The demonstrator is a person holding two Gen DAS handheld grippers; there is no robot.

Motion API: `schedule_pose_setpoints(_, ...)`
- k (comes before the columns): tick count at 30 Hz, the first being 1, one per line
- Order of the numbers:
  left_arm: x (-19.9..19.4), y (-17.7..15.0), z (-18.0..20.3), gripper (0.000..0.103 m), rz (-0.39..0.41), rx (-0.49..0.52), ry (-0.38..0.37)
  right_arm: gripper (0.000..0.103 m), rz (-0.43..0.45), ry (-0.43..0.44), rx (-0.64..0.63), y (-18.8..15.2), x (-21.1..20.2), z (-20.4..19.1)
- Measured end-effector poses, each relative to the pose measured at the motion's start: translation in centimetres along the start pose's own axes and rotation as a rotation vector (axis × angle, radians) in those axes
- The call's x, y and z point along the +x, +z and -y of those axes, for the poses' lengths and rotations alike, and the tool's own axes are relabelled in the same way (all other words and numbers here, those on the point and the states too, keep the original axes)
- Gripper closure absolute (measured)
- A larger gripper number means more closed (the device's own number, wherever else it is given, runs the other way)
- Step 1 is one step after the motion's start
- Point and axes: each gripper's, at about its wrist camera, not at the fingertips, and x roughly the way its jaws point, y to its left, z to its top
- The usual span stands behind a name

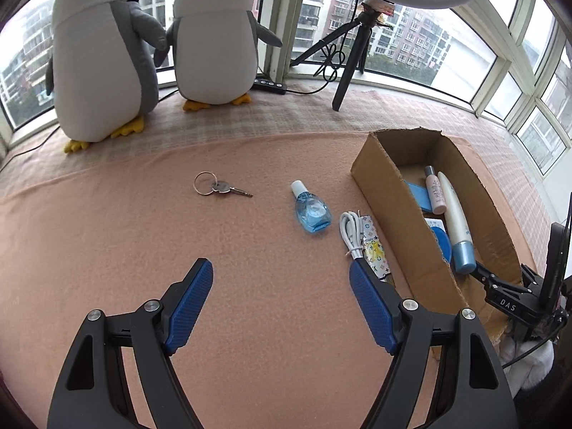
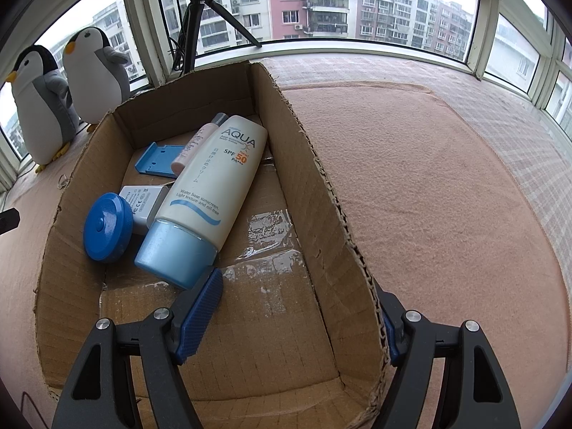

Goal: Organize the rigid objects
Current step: 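Move the left tool to the keys and close on the key ring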

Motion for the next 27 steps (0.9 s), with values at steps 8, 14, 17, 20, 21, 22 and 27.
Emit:
schedule_pose_setpoints(8, 0.7, 1.0, -4.1, 0.033, 0.004, 0.107, -0.007, 0.031, -0.004, -0.010, -0.005, 0.0, 0.0, 0.0)
schedule_pose_setpoints(14, 3.2, 3.6, -6.5, 0.046, -0.005, 0.134, -0.070, 0.028, -0.015, -0.030, 0.000, -0.1, 0.0, 0.1)
schedule_pose_setpoints(17, 5.0, 4.6, -7.2, 0.046, -0.033, 0.160, -0.099, 0.028, -0.019, -0.041, 0.003, 0.0, 0.0, 0.0)
schedule_pose_setpoints(20, 6.5, 5.3, -7.3, 0.048, -0.049, 0.203, -0.108, 0.027, -0.024, -0.048, 0.007, 0.1, 0.0, 0.0)
schedule_pose_setpoints(21, 6.8, 5.5, -7.3, 0.048, -0.051, 0.210, -0.114, 0.027, -0.025, -0.051, 0.007, 0.1, 0.0, -0.1)
schedule_pose_setpoints(22, 7.1, 5.7, -7.3, 0.049, -0.054, 0.216, -0.123, 0.027, -0.026, -0.054, 0.008, 0.1, 0.0, -0.1)
schedule_pose_setpoints(27, 8.4, 6.5, -7.3, 0.049, -0.072, 0.254, -0.155, 0.027, -0.032, -0.060, 0.011, 0.3, 0.1, -0.2)
